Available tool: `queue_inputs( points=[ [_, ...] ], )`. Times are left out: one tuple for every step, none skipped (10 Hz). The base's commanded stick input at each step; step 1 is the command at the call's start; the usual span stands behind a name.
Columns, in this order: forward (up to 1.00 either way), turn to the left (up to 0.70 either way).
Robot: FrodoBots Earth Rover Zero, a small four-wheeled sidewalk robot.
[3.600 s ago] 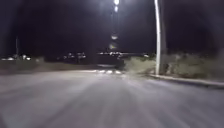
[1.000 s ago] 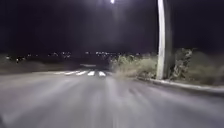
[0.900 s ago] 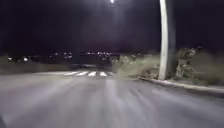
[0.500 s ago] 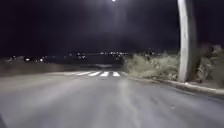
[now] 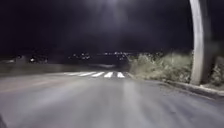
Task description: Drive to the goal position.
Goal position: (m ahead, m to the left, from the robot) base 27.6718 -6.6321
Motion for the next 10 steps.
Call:
queue_inputs(
  points=[
    [0.70,0.00],
    [0.70,0.00],
    [0.70,0.00],
    [0.70,0.00],
    [0.70,0.00],
    [0.70,0.00],
    [0.70,0.00],
    [0.70,0.00],
    [0.70,0.00],
    [0.70,0.00]
  ],
)
